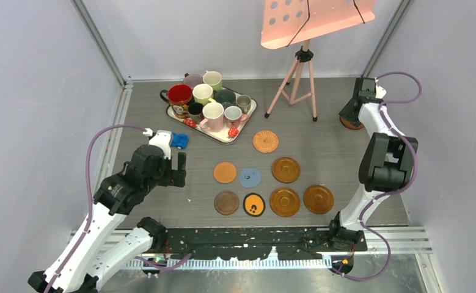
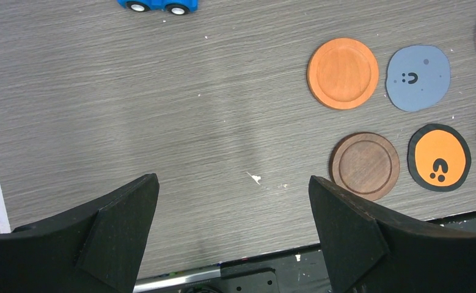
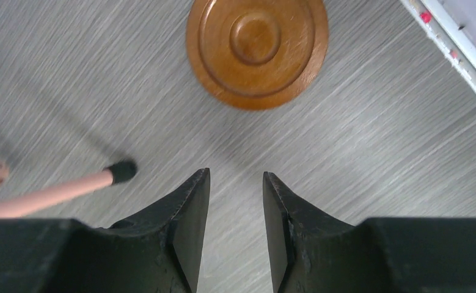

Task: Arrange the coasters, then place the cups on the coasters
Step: Move the coaster to the center of the board.

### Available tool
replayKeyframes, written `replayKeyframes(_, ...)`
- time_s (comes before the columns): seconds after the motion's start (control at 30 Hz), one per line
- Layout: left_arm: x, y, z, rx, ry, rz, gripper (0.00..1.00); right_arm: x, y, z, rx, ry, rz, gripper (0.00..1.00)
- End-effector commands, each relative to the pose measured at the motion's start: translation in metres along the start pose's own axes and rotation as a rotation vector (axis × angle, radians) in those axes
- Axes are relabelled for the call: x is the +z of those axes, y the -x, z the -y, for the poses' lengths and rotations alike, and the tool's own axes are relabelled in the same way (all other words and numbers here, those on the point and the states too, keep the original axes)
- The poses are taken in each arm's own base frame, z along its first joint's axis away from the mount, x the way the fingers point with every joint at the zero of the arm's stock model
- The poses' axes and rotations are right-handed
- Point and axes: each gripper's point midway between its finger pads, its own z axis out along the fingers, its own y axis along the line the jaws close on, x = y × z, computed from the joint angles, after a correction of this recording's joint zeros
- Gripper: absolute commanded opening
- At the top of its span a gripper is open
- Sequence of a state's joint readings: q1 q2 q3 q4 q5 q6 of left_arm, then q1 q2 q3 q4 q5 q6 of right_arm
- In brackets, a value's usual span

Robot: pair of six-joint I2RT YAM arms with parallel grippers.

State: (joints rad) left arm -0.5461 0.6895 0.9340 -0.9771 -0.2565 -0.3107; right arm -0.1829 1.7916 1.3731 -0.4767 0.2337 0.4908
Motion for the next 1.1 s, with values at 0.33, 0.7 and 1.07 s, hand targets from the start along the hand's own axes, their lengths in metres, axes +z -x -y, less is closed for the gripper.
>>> replayKeyframes(0.33,0.000,0.010,0.005,-0.016,-0.024,0.047,0.97,0.069,0.047,0.018,0.113,0.020,0.076,0.44)
replayKeyframes(0.7,0.006,0.007,0.006,-0.005,-0.016,0.012,0.98,0.106,0.061,0.001,0.182,0.112,0.050,0.44)
replayKeyframes(1.07,0.008,0.007,0.005,0.003,-0.008,0.012,0.98,0.123,0.056,-0.004,0.196,0.123,-0.003,0.44)
